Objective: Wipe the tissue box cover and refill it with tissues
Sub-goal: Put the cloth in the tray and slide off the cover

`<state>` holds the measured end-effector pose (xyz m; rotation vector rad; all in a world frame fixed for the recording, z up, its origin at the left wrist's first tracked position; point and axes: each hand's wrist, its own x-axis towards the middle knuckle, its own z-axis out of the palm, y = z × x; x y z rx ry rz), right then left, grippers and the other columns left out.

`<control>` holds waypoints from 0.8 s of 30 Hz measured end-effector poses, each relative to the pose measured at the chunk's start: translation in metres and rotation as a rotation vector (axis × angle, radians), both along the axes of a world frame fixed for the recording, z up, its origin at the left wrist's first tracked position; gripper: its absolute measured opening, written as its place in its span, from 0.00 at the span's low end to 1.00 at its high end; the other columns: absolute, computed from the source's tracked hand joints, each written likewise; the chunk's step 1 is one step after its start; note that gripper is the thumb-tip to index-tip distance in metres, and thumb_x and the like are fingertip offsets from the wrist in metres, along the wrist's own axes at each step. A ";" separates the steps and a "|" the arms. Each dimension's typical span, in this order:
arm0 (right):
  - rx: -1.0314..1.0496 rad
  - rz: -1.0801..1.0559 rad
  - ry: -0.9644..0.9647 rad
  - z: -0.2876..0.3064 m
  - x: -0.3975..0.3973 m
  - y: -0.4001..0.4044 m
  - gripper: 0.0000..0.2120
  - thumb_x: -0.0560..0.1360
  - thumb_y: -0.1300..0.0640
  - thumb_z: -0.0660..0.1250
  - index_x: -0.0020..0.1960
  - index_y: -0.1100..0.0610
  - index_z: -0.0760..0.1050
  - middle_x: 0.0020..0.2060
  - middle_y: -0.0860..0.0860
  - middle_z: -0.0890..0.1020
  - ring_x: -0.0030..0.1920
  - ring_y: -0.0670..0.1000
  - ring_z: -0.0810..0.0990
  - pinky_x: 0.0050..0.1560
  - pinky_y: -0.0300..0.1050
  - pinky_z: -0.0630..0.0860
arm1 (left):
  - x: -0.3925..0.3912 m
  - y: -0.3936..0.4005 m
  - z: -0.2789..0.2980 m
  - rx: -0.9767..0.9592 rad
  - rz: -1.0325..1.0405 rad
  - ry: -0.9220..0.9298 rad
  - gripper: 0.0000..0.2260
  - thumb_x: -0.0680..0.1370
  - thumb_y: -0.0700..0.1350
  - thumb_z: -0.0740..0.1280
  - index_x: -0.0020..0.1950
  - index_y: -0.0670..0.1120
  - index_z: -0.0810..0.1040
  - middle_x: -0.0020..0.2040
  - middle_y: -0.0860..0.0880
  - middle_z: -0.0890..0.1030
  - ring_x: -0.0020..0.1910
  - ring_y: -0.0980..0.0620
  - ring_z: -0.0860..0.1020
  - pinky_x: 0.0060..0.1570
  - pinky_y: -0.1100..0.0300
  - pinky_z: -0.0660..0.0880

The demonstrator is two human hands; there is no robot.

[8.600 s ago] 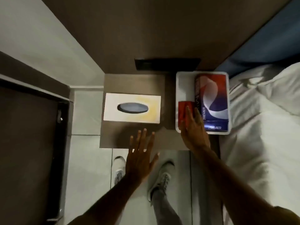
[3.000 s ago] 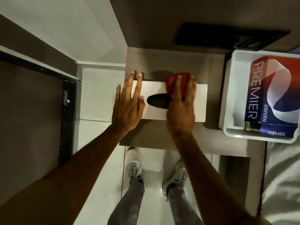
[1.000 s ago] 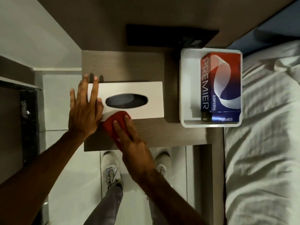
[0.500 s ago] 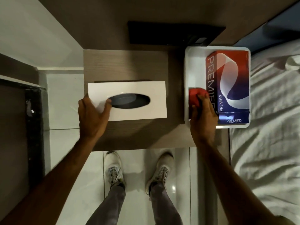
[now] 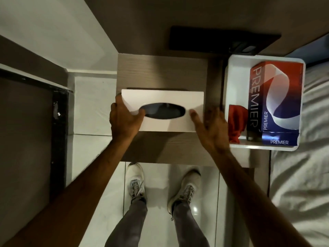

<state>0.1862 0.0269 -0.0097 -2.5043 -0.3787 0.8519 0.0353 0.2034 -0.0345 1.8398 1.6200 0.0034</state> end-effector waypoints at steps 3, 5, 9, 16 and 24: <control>-0.080 -0.103 0.063 -0.013 -0.008 0.027 0.40 0.69 0.35 0.74 0.72 0.57 0.66 0.68 0.55 0.71 0.69 0.58 0.72 0.64 0.54 0.74 | 0.001 -0.001 0.002 -0.001 0.024 0.018 0.38 0.73 0.56 0.75 0.78 0.48 0.62 0.71 0.42 0.72 0.70 0.42 0.73 0.66 0.45 0.75; -0.086 -0.203 0.067 -0.017 -0.009 0.036 0.41 0.69 0.40 0.77 0.72 0.58 0.65 0.70 0.57 0.69 0.71 0.59 0.70 0.67 0.54 0.72 | 0.002 0.000 0.002 0.000 0.031 0.020 0.38 0.73 0.56 0.75 0.77 0.48 0.63 0.71 0.42 0.73 0.69 0.41 0.74 0.66 0.44 0.75; -0.092 -0.279 0.033 -0.019 -0.008 0.041 0.39 0.68 0.43 0.78 0.71 0.60 0.69 0.69 0.57 0.72 0.70 0.58 0.71 0.68 0.53 0.71 | 0.006 0.001 0.006 0.002 0.029 0.006 0.36 0.73 0.55 0.76 0.76 0.46 0.64 0.69 0.42 0.74 0.67 0.41 0.76 0.63 0.46 0.77; -0.110 -0.331 0.049 -0.013 -0.005 0.047 0.38 0.68 0.43 0.78 0.71 0.59 0.71 0.70 0.56 0.73 0.71 0.57 0.70 0.68 0.53 0.72 | 0.012 0.006 0.015 -0.033 -0.016 0.030 0.37 0.73 0.53 0.76 0.76 0.45 0.62 0.68 0.41 0.74 0.64 0.41 0.78 0.59 0.50 0.79; -0.087 -0.337 0.049 -0.011 -0.004 0.054 0.37 0.69 0.46 0.78 0.71 0.60 0.71 0.69 0.58 0.74 0.70 0.58 0.72 0.69 0.54 0.73 | 0.015 0.007 0.018 -0.080 -0.058 0.021 0.36 0.74 0.50 0.75 0.76 0.43 0.60 0.68 0.40 0.74 0.65 0.40 0.77 0.60 0.49 0.79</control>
